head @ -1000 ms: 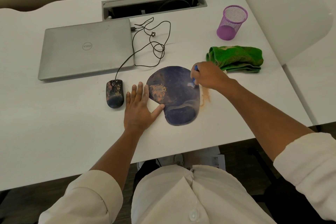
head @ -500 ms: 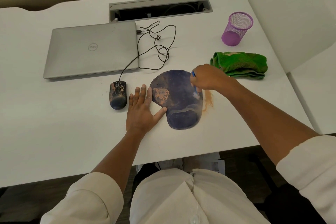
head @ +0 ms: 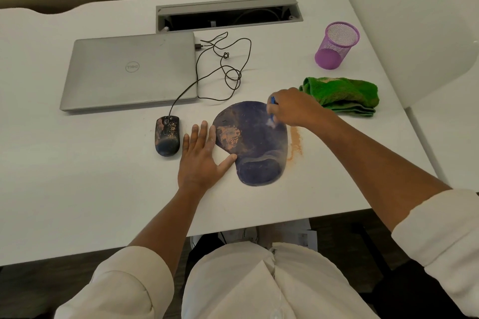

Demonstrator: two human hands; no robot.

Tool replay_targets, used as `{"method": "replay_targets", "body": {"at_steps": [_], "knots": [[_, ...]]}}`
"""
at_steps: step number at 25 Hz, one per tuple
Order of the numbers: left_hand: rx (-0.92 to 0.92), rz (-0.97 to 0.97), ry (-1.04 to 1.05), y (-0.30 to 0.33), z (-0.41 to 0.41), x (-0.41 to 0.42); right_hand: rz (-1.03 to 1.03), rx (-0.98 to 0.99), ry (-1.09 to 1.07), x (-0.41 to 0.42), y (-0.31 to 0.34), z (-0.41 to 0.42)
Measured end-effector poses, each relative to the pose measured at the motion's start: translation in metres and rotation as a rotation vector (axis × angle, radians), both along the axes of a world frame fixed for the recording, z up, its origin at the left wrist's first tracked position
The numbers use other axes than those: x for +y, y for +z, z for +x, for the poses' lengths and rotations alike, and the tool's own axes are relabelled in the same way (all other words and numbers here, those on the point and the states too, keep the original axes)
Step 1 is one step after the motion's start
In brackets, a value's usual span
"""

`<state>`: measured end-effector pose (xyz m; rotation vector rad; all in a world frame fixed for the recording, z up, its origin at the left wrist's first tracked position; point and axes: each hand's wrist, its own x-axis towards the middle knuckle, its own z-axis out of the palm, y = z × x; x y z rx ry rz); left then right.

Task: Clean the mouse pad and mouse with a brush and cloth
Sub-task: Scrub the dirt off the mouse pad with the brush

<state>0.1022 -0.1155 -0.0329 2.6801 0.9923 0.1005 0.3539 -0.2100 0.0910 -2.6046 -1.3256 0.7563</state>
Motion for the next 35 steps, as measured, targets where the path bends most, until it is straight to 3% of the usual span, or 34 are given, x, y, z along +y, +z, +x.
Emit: {"method": "replay_targets", "body": {"at_steps": [2,6,11,16,21,26,31,35], "knots": [[0.005,0.004,-0.003,0.001,-0.001,0.0,0.123,0.067,-0.032,0.001,0.0,-0.002],[-0.019,0.002,0.002,0.001,0.0,-0.001,-0.182,-0.037,0.046,-0.003,-0.005,0.002],[0.0,0.003,-0.002,0.001,-0.001,0.0,0.214,0.075,-0.078,0.002,0.003,0.001],[-0.01,0.0,0.004,0.002,-0.001,-0.001,-0.131,0.056,-0.006,-0.004,-0.009,0.001],[-0.008,-0.002,-0.001,0.001,-0.002,-0.002,0.101,0.101,-0.056,-0.008,0.0,-0.001],[-0.021,-0.01,-0.003,0.002,-0.001,-0.002,-0.127,0.038,0.032,-0.036,-0.014,-0.012],[0.001,-0.017,-0.003,0.004,-0.001,-0.002,0.157,0.09,-0.111,-0.046,-0.005,-0.008],[-0.002,-0.024,-0.003,0.005,-0.001,-0.002,0.035,0.114,-0.083,-0.061,-0.016,-0.018]]}}
